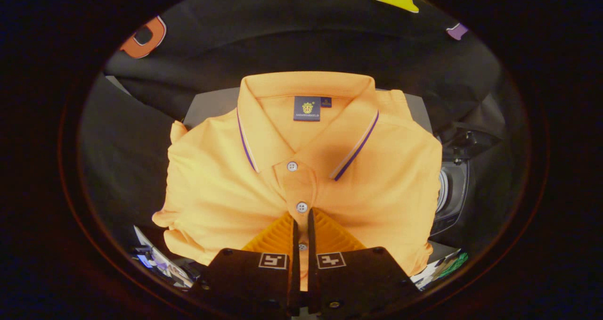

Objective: Put the clothes into the washing machine and then close the washing machine lid.

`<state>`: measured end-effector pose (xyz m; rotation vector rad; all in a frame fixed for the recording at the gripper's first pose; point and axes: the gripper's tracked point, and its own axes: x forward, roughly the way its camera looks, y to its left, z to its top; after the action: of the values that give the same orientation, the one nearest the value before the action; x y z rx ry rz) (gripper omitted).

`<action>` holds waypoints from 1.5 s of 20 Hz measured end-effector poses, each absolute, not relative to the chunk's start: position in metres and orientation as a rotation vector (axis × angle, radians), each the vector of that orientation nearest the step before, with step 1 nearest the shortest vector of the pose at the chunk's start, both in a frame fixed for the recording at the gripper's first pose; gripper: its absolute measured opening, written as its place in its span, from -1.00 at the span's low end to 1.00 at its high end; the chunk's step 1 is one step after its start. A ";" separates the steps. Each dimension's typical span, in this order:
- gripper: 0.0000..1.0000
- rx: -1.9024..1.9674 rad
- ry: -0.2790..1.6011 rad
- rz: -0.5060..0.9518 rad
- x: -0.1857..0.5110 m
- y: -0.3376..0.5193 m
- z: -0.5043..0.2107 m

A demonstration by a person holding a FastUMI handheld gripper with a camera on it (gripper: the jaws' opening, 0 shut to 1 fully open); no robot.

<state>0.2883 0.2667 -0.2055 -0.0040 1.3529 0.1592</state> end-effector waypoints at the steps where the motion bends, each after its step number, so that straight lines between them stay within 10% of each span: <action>1: -0.81 -0.011 1.354 0.172 0.289 0.266 -0.205; 30: -0.82 0.220 1.112 0.109 0.290 0.229 -0.075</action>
<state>0.2901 0.2291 -0.0749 0.2195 1.1118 0.1088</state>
